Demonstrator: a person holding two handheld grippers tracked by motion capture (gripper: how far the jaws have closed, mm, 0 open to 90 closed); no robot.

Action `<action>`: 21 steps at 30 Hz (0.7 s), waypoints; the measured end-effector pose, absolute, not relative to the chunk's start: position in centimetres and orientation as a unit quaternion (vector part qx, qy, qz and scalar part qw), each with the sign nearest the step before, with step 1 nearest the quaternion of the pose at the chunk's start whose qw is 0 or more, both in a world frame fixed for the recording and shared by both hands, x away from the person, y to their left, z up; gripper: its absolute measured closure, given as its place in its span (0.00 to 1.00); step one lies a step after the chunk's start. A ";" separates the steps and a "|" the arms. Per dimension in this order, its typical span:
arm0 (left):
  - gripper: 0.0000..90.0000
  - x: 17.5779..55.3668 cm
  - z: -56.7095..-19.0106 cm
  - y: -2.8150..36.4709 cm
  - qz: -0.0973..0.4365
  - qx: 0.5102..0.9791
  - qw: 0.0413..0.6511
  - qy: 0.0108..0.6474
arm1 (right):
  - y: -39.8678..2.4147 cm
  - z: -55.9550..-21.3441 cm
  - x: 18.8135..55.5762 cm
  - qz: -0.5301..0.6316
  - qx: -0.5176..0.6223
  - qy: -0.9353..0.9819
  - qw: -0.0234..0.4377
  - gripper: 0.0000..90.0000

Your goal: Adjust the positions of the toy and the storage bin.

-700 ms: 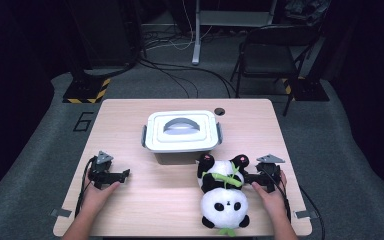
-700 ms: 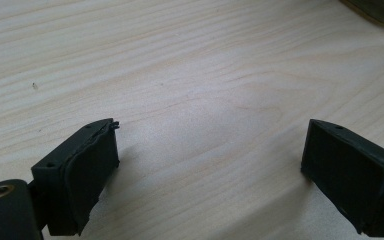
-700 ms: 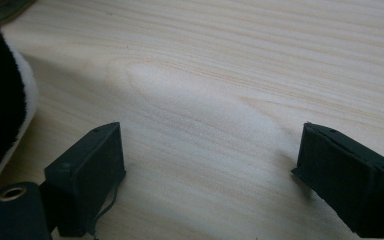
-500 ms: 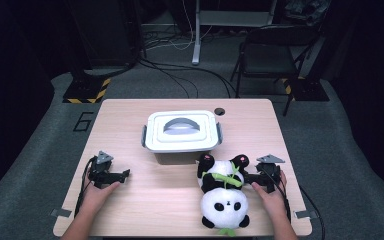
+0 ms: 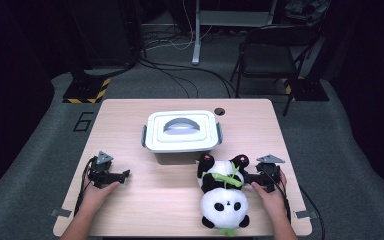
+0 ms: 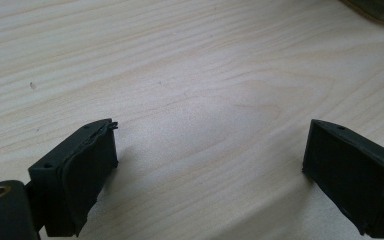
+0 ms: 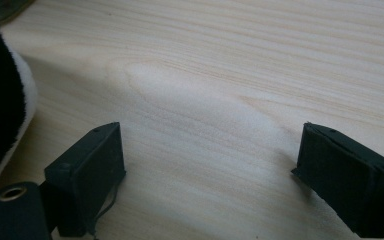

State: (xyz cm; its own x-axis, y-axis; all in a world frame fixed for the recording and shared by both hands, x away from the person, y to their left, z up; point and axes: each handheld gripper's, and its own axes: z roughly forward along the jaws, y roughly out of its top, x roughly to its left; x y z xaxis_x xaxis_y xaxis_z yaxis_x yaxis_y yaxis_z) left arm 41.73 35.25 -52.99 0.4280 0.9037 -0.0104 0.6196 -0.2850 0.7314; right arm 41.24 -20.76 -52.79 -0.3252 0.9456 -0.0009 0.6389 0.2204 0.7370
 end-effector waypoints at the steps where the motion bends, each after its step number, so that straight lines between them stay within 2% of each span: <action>1: 0.08 41.7 -53.0 35.2 0.209 0.774 0.339 0.492 | -20.8 -52.8 41.2 0.327 0.532 0.745 0.234 0.12; 11: 0.10 41.6 -52.8 35.1 0.207 0.774 0.330 0.499 | -20.8 -52.8 41.2 0.327 0.532 0.746 0.233 0.12; 14: 0.19 41.5 -52.4 35.1 0.205 0.775 0.327 0.501 | -20.8 -52.8 41.2 0.327 0.532 0.745 0.234 0.12; 16: 0.22 41.5 -52.3 35.0 0.205 0.776 0.321 0.503 | -20.8 -52.8 41.2 0.327 0.531 0.746 0.234 0.12; 18: 0.33 41.3 -52.0 35.0 0.194 0.771 0.328 0.510 | -20.8 -52.8 41.2 0.327 0.532 0.745 0.234 0.12; 21: 0.37 41.3 -51.6 34.8 0.183 0.770 0.333 0.513 | -20.8 -52.8 41.2 0.327 0.532 0.746 0.233 0.12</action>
State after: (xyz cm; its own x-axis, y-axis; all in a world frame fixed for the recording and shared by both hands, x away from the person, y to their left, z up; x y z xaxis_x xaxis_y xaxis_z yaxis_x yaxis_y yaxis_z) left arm 41.25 34.82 -51.57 0.4079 0.9110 -0.0602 0.6676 -0.2526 0.7004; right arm 41.24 -20.77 -52.78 -0.3258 0.9454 -0.0003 0.6400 0.2208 0.7359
